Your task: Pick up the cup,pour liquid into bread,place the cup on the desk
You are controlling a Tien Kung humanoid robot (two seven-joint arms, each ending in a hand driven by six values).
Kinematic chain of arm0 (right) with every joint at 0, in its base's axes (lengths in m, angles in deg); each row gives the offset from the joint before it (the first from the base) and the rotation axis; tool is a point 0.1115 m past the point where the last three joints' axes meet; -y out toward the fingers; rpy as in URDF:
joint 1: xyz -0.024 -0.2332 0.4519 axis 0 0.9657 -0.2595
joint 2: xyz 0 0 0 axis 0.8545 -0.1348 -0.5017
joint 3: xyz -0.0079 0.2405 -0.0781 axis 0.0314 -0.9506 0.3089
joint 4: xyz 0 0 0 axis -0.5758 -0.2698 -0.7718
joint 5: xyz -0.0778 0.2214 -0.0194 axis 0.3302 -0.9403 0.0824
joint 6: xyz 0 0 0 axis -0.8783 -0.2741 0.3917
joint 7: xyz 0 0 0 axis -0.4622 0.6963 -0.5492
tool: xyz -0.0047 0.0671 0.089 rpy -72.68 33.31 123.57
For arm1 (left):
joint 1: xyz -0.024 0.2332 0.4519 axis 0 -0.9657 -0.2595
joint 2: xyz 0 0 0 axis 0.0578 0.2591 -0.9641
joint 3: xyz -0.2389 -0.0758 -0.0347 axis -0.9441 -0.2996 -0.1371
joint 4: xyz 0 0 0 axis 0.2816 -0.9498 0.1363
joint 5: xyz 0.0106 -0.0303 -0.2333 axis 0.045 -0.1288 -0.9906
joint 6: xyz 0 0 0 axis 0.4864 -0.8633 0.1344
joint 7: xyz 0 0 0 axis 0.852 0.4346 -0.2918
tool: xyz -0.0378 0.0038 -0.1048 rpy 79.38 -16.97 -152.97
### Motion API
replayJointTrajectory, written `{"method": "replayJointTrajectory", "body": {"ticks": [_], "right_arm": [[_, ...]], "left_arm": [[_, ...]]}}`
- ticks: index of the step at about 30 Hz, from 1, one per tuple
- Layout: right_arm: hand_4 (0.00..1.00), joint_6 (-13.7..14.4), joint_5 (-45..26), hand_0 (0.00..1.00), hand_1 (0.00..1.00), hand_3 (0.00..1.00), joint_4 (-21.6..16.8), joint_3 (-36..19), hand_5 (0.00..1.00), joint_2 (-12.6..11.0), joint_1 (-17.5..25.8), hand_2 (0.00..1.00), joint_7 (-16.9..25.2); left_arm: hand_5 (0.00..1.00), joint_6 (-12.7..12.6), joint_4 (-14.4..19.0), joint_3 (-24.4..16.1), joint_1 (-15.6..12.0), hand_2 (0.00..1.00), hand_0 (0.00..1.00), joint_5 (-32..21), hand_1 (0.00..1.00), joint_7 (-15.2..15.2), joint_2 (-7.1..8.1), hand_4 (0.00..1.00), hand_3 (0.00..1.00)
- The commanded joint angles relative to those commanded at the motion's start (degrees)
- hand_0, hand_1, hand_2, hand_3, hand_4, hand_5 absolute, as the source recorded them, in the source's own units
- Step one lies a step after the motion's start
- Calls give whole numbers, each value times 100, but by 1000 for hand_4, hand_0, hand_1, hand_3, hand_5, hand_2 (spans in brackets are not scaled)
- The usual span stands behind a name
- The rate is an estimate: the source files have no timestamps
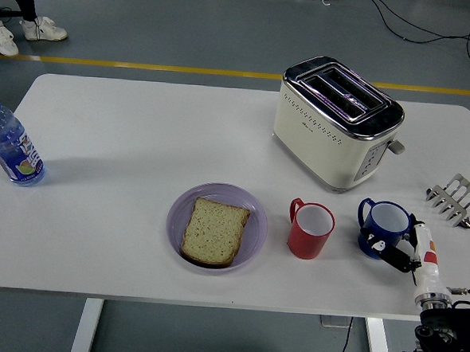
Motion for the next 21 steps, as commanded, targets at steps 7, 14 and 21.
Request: {"method": "replayJointTrajectory", "body": {"ticks": [7, 14, 21], "right_arm": [[843, -49, 102, 515, 494, 698, 30, -51, 2, 6, 19, 620, -39], [855, -72, 159, 544, 524, 782, 31, -87, 2, 7, 24, 685, -28], [872, -107, 207, 582, 562, 854, 7, -145, 2, 4, 32, 756, 28]], "left_arm": [[998, 3, 0, 16, 0, 414, 347, -24, 331, 3, 2, 427, 694], [998, 9, 0, 21, 4, 414, 348, -26, 331, 3, 3, 427, 694], [998, 16, 0, 27, 9, 414, 347, -31, 331, 3, 7, 426, 694]]}}
